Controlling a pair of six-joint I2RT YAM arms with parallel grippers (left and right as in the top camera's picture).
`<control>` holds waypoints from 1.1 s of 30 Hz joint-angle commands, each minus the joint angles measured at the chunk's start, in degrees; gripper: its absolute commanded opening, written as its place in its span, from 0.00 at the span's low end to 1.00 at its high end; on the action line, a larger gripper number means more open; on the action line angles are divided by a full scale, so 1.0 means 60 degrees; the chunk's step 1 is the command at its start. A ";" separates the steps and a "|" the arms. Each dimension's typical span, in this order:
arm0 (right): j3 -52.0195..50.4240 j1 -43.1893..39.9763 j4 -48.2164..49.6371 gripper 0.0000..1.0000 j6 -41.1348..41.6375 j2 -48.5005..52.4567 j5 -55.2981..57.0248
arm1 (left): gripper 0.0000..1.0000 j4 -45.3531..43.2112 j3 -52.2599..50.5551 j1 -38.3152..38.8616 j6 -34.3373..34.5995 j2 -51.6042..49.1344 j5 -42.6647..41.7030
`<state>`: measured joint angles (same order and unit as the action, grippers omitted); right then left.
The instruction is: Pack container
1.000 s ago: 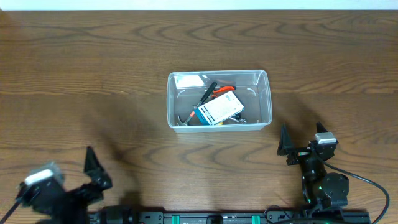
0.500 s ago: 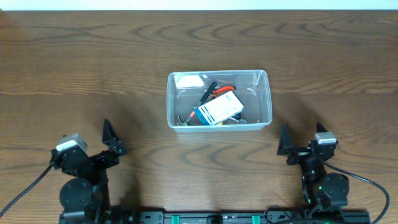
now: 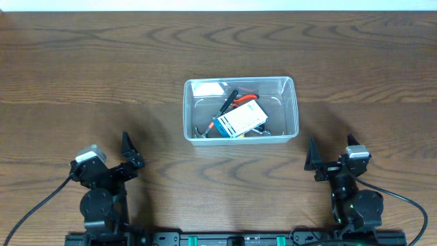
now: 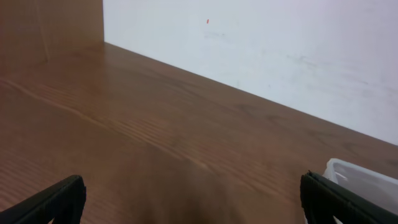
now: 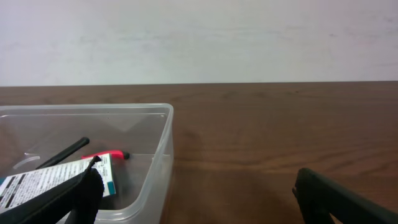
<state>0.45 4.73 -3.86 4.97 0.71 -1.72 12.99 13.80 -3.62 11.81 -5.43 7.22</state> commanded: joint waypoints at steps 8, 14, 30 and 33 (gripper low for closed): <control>-0.0022 -0.0069 -0.0033 0.99 -0.0127 -0.0069 -0.0040 | 0.98 -0.0157 -0.0769 -0.0029 0.0051 0.0885 -0.0098; -0.0022 -0.0069 -0.0033 0.99 -0.0127 -0.0069 -0.0040 | 0.98 -0.0546 -0.1060 -0.0029 0.0058 0.0885 -0.0095; -0.0022 -0.0069 -0.0033 0.99 -0.0127 -0.0069 -0.0040 | 0.98 -0.0554 -0.1432 -0.0029 -0.0233 0.0885 -0.1257; -0.0022 -0.0069 -0.0033 0.99 -0.0127 -0.0069 -0.0040 | 0.98 -0.0561 -0.1545 -0.0029 -0.0688 0.0885 -0.1836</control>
<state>0.45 4.73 -3.88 4.97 0.71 -1.74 10.07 5.10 -3.60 11.09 -0.62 1.17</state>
